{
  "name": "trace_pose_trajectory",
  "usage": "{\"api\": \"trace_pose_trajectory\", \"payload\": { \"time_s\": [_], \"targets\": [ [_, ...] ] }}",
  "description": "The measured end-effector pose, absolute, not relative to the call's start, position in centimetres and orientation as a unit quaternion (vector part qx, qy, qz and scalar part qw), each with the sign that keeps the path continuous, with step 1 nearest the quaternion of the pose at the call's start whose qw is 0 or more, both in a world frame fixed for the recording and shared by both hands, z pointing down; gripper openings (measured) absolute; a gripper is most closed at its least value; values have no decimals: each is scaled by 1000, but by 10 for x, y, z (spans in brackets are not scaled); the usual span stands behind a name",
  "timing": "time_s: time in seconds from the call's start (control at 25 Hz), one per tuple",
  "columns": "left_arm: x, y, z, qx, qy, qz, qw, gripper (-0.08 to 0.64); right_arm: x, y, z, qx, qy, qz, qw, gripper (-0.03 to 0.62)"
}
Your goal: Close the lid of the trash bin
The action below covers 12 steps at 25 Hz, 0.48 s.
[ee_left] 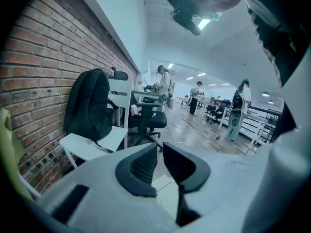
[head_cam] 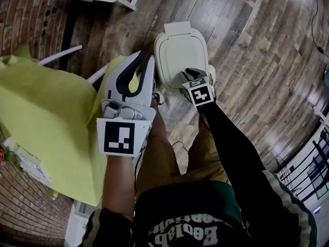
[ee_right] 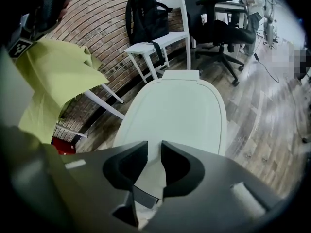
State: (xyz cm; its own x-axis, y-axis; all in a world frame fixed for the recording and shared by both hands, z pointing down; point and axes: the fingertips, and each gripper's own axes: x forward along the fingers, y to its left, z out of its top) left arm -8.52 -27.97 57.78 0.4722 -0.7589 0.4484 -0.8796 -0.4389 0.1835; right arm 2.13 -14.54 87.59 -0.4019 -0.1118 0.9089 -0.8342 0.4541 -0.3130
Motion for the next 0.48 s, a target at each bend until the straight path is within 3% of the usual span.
{"api": "trace_pose_trajectory", "payload": {
  "time_s": [0.48],
  "targets": [
    [-91, -272, 578, 832, -497, 148, 198, 49, 21, -145, 875, 336, -731, 407, 432, 101]
  ]
}}
